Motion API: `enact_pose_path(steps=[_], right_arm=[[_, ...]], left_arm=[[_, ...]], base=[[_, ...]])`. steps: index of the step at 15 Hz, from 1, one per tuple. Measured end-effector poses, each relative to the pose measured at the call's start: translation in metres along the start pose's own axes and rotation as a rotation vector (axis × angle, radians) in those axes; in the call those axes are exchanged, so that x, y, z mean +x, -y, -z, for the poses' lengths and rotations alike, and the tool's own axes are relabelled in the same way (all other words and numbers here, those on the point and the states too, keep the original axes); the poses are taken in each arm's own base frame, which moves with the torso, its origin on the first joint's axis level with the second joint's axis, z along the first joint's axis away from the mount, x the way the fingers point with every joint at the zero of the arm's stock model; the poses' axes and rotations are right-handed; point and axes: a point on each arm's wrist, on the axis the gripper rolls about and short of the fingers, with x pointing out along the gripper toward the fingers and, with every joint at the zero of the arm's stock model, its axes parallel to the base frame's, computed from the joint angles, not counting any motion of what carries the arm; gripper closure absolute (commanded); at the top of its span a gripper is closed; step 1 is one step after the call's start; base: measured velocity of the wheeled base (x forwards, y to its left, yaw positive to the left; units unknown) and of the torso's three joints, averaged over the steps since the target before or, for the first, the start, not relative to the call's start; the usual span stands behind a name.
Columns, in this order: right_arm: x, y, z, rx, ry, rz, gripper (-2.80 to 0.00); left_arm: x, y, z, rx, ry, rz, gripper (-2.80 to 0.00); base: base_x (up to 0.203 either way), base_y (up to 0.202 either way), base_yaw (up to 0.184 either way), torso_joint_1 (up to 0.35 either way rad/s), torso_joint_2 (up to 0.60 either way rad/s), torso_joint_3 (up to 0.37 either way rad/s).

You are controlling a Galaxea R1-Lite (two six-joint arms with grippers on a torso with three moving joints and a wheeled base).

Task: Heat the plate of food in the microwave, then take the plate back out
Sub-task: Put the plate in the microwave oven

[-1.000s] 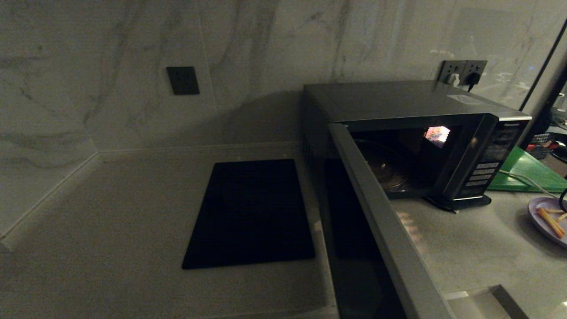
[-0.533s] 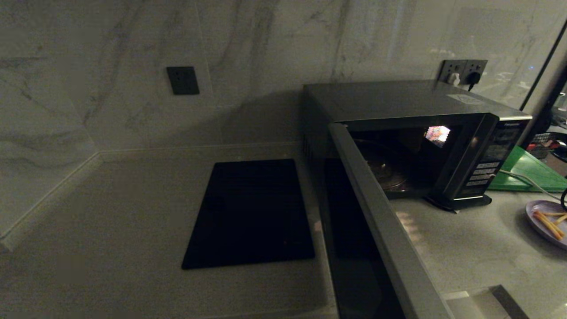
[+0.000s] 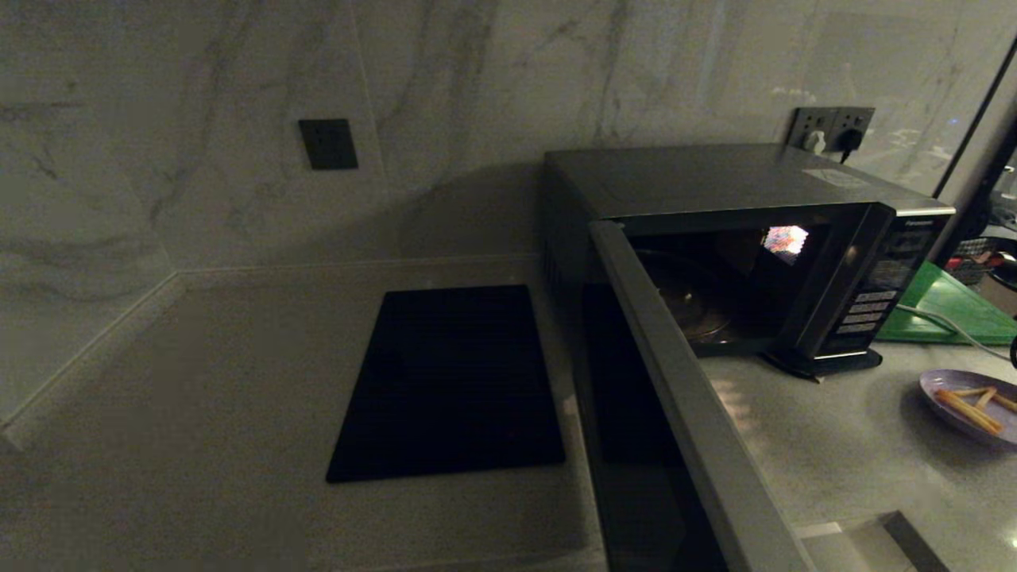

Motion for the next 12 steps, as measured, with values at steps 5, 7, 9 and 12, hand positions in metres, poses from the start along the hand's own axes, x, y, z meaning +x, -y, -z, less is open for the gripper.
enact_pose_path(steps=[5,7,9,12], right_arm=[[-0.033,0.014,0.018,-0.022,-0.028,-0.027,0.00],[-0.046,0.020,0.024,-0.027,-0.052,-0.055,0.00],[-0.056,0.026,0.029,-0.029,-0.070,-0.078,0.00],[-0.067,0.033,0.033,-0.029,-0.088,-0.106,0.00]], left_arm=[[0.000,0.000,0.000,0.000,0.000,0.000,0.00],[0.000,0.000,0.000,0.000,0.000,0.000,0.00],[0.000,0.000,0.000,0.000,0.000,0.000,0.00],[0.000,0.000,0.000,0.000,0.000,0.000,0.00]], base=[[0.000,0.000,0.000,0.000,0.00,0.000],[0.000,0.000,0.000,0.000,0.00,0.000],[0.000,0.000,0.000,0.000,0.00,0.000],[0.000,0.000,0.000,0.000,0.00,0.000]])
